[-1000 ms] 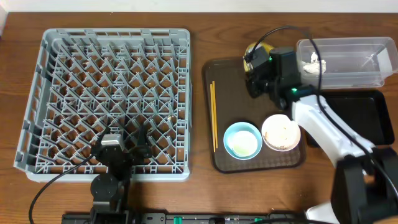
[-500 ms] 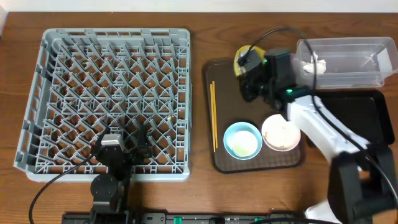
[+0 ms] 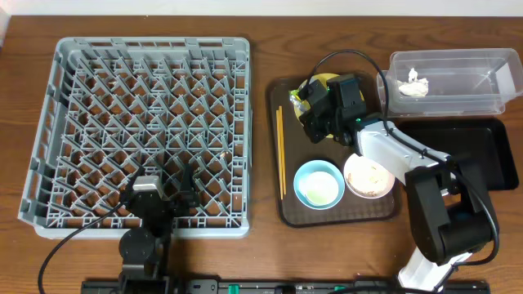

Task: Sort waste into correct bins and load items into the dishwasher
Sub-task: 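Carry the green wrapper right and release it into the clear bin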

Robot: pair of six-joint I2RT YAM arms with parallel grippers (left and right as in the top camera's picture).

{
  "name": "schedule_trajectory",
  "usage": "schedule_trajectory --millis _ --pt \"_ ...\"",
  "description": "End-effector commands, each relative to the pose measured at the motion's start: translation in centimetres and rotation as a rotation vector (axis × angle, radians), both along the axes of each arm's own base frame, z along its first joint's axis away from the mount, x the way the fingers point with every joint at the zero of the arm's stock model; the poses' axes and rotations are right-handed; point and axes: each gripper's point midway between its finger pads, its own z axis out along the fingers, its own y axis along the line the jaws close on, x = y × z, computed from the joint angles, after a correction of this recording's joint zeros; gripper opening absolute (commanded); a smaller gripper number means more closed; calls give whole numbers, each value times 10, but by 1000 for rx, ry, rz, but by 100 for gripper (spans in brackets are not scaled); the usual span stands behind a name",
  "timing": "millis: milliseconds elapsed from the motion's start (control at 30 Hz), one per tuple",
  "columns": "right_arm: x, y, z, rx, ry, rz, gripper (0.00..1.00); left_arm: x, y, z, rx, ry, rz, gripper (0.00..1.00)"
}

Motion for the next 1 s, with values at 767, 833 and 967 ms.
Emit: schedule_trajectory --millis 767,833,967 --pt "49 -62 113 -76 -311 -271 1 -1 7 -18 20 57 37 98" --pt "57 -89 134 -123 -373 -367 1 -1 7 -18 20 57 37 98" --pt "71 -149 165 -179 -453 -542 1 -1 7 -18 20 57 37 98"
